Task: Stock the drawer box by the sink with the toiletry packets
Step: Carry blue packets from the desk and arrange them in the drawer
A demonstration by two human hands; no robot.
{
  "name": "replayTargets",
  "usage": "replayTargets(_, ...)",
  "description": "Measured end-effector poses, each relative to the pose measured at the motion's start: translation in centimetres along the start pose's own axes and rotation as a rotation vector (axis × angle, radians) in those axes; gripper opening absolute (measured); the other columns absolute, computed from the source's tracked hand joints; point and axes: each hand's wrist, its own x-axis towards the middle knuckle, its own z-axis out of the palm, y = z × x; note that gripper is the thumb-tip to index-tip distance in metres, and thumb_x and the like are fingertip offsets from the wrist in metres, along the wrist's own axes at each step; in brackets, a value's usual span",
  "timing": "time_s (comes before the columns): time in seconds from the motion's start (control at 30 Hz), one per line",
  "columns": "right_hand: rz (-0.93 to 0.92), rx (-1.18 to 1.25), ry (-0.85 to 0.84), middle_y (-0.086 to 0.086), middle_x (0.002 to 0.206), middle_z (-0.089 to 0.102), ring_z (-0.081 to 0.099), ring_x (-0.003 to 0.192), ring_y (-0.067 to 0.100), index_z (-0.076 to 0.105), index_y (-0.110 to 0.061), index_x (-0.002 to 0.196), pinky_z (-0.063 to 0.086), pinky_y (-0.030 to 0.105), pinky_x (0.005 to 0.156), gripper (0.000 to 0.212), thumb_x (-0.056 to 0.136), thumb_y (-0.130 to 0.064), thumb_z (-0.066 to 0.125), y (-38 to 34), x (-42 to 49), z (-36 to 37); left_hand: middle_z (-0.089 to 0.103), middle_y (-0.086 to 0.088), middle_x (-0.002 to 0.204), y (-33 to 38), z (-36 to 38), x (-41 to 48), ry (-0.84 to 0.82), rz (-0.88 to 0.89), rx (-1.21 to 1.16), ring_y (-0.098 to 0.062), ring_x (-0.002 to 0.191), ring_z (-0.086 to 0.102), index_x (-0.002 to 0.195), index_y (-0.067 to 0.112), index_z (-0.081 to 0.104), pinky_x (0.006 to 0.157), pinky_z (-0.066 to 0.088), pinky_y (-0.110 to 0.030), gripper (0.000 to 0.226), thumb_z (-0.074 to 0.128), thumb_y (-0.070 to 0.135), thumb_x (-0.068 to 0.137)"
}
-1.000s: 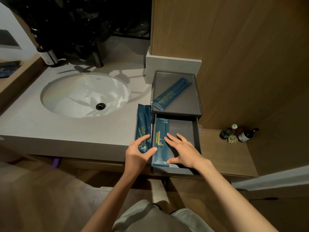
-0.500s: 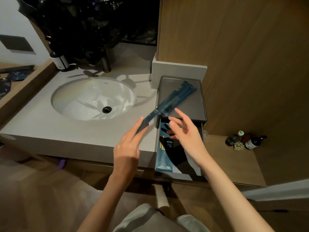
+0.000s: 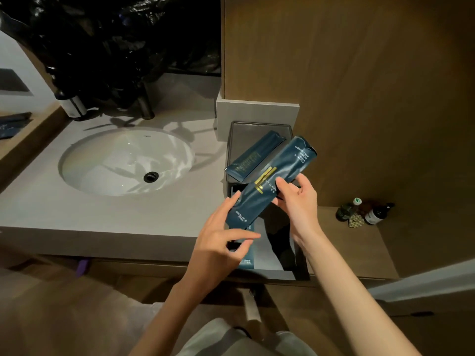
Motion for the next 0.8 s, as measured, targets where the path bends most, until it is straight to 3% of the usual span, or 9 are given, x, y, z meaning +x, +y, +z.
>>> replayTargets(0.13, 0.007, -0.147, -0.057, 0.006, 0.093, 0.076, 0.073, 0.087, 0.018, 0.060, -0.010, 0.115, 0.059, 0.032, 0.077, 0.022, 0.093, -0.014, 0.059, 0.1, 0.6, -1.4, 0.051, 0.012, 0.135, 1.1, -0.6, 1.1, 0.107, -0.301, -0.303, 0.002, 0.124, 0.046, 0.103, 0.040, 0.069, 0.104, 0.043, -0.028, 0.030, 0.073, 0.029, 0.076)
replayTargets(0.3, 0.030, -0.231, -0.194, 0.008, 0.091, 0.076, 0.073, 0.083, 0.020, 0.062, -0.012, 0.115, 0.059, 0.031, 0.074, 0.024, 0.091, -0.013, 0.062, 0.3, 0.1, -2.0, 0.064, 0.000, 0.116, 0.8, 0.0, 2.4, -0.037, -0.576, -0.533, -0.016, 0.098, 0.066, 0.136, 0.033, 0.044, 0.084, 0.054, -0.024, 0.059, 0.070, 0.022, 0.084)
replayTargets(0.37, 0.018, -0.242, -0.208, 0.008, 0.091, 0.076, 0.073, 0.084, 0.021, 0.061, -0.014, 0.118, 0.059, 0.033, 0.077, 0.028, 0.090, -0.014, 0.063, 0.7, -0.3, -2.0, 0.069, -0.007, 0.100, 0.7, 0.6, 2.5, -0.081, -0.600, -0.578, -0.021, 0.085, 0.069, 0.136, 0.032, 0.044, 0.078, 0.057, -0.028, 0.061, 0.071, 0.018, 0.084)
replayTargets(0.53, -0.038, -0.336, -0.111, 0.006, 0.097, 0.074, 0.071, 0.081, 0.012, 0.049, -0.024, 0.132, 0.057, 0.025, 0.075, 0.051, 0.086, -0.013, 0.068, 2.6, -1.1, -2.1, 0.067, -0.008, 0.080, 0.5, 1.9, 2.6, -0.054, -0.641, -0.676, -0.009, 0.058, 0.064, 0.125, 0.032, 0.052, 0.058, 0.056, -0.026, 0.055, 0.072, 0.004, 0.081)
replayTargets(0.63, -0.029, -0.370, -0.111, 0.005, 0.101, 0.071, 0.067, 0.072, 0.001, 0.047, -0.025, 0.134, 0.052, 0.015, 0.067, 0.054, 0.087, -0.011, 0.068, 3.2, -1.7, -2.7, 0.069, -0.002, 0.078, 0.0, 2.5, 2.5, -0.066, -0.631, -0.618, -0.010, 0.060, 0.065, 0.129, 0.028, 0.051, 0.060, 0.056, -0.029, 0.057, 0.074, 0.010, 0.080)
replayTargets(0.7, 0.015, -0.332, -0.107, 0.003, 0.098, 0.071, 0.066, 0.078, -0.004, 0.051, -0.025, 0.130, 0.049, 0.009, 0.065, 0.050, 0.087, -0.007, 0.067, 3.1, -1.7, -3.3, 0.070, 0.002, 0.077, 0.0, 2.6, 2.4, -0.097, -0.604, -0.570, -0.011, 0.061, 0.066, 0.129, 0.029, 0.051, 0.063, 0.056, -0.028, 0.055, 0.073, 0.016, 0.081)
replayTargets(0.8, 0.113, -0.308, -0.113, 0.002, 0.095, 0.075, 0.068, 0.094, 0.005, 0.058, -0.025, 0.125, 0.052, 0.017, 0.080, 0.045, 0.085, -0.008, 0.069, 3.3, -1.5, -4.9, 0.069, 0.004, 0.088, -0.6, 2.6, 2.2, -0.013, -0.547, -0.403, -0.005, 0.072, 0.063, 0.126, 0.029, 0.054, 0.071, 0.051, -0.016, 0.043, 0.068, 0.022, 0.086)
